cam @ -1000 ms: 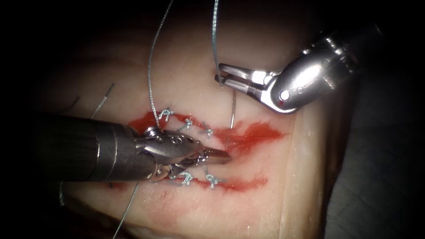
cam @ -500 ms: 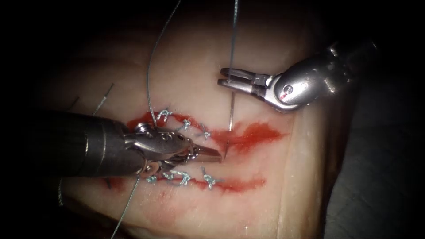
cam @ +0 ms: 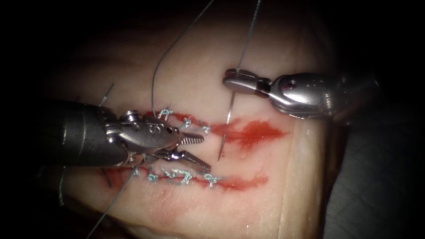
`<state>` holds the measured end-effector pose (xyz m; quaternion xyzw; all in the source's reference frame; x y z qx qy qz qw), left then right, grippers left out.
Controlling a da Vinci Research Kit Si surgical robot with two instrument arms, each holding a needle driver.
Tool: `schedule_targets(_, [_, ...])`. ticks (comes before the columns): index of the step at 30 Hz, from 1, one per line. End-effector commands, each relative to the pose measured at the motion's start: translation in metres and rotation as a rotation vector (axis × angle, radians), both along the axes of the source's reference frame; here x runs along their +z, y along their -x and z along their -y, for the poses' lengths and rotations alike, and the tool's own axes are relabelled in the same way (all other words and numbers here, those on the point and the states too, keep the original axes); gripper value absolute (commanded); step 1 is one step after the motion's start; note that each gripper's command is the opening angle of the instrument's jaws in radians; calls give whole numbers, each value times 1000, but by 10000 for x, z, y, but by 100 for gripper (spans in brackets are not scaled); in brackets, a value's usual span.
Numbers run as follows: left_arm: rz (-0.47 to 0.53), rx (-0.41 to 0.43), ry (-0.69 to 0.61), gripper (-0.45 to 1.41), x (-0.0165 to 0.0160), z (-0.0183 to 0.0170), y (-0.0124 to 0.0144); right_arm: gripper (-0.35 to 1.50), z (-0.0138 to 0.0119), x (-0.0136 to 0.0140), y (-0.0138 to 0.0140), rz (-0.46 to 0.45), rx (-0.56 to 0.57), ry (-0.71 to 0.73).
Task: Wound Closure
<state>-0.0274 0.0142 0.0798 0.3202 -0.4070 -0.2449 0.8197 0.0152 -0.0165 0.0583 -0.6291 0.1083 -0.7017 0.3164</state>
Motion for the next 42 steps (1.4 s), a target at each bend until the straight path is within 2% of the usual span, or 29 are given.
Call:
schedule_targets(1, [35,41,68,39,3,-3,5,-35,2,7,-5,-17,8,-49])
schedule_targets(4, [103,92,120,39,1,-4,5,-35,2,11,-2,-32,18,-101])
schedule_targets(8, [153,93,114,41,-4,-6,4,-35,3,16,-2,-48,25,-151])
schedule_targets(10, [188,122,165,41,-6,-8,4,-35,3,18,-1,-56,30,-176])
schedule_targets(13, [292,198,389,46,-7,-12,6,-35,4,20,0,-60,32,-208])
schedule_targets(17, [417,195,609,37,1,-13,8,-35,6,23,-1,-64,34,-238])
schedule_targets(20, [488,243,792,34,10,-12,12,-35,8,24,-1,-70,36,-283])
schedule_targets(21, [512,271,844,27,14,-12,13,-35,9,25,-1,-70,36,-294])
schedule_targets(25, [529,301,893,17,24,-10,16,-35,10,24,-1,-79,39,-335])
schedule_targets(28, [540,319,922,0,28,-9,19,-35,11,24,-1,-86,41,-357])
schedule_targets(33, [555,344,963,-3,33,-7,27,-35,12,23,-2,-92,41,-375])
schedule_targets(35, [560,351,964,-21,36,-4,29,-35,12,22,-3,-93,38,-375])
schedule_targets(39, [591,370,964,-43,35,-2,31,-35,13,22,-3,-91,36,-376])
schedule_targets(42, [606,373,937,-45,33,-2,31,-35,15,22,-3,-85,41,-363])
